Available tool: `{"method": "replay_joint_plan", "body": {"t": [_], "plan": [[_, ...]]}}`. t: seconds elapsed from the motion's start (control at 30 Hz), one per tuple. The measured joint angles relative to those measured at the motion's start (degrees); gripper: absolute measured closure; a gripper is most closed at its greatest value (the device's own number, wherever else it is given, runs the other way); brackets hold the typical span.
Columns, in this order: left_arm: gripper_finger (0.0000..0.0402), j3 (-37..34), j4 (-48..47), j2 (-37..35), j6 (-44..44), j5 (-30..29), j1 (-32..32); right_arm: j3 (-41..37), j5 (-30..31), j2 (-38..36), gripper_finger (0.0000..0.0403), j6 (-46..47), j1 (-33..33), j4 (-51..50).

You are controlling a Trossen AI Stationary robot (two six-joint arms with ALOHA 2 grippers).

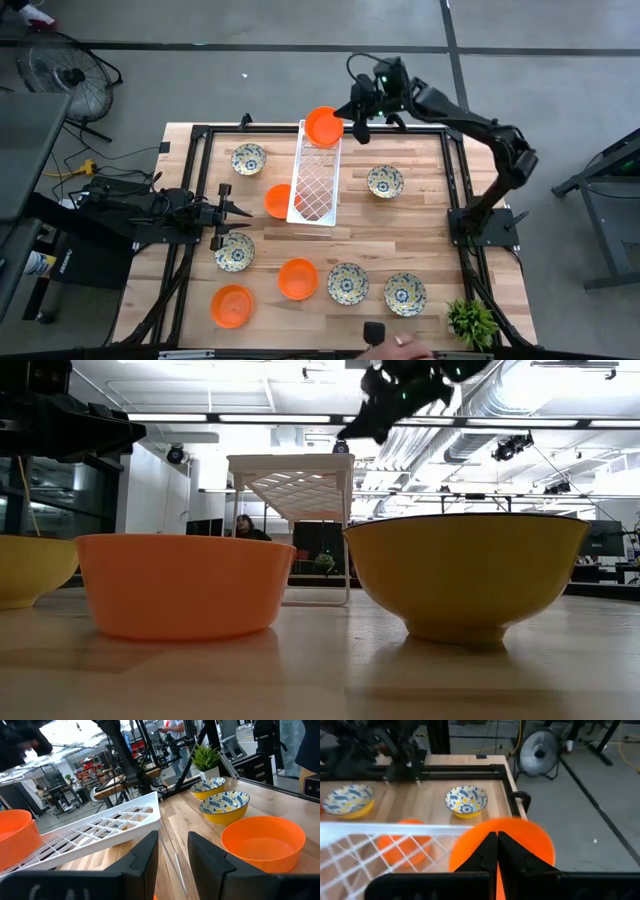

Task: Pick & Place Mini bowls
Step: Stack the orange bowl on the orange bowl on the shelf, then put the white and yellow bowl on the shelf

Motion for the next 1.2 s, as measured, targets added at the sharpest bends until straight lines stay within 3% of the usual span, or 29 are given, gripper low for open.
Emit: {"method": "replay_joint_plan", "body": {"t": [0.2, 0.37, 1.2], "plan": [[0.03, 0.0, 0.01, 0.01, 0.0, 0.0, 0.0, -12.01, -1.24, -1.38, 0.0403, -0.02, -1.71, 19.35], [0.03, 0.0, 0.02, 0.01, 0.0, 0.0, 0.0, -16.64, -2.06, -1.35, 0.0403, 0.03, -2.91, 28.15], [0.03, -0.01, 0.0, 0.0, 0.0, 0.0, 0.0, -17.31, -8.65, 4.96, 0.0403, 4.21, -5.09, 33.51]]}}
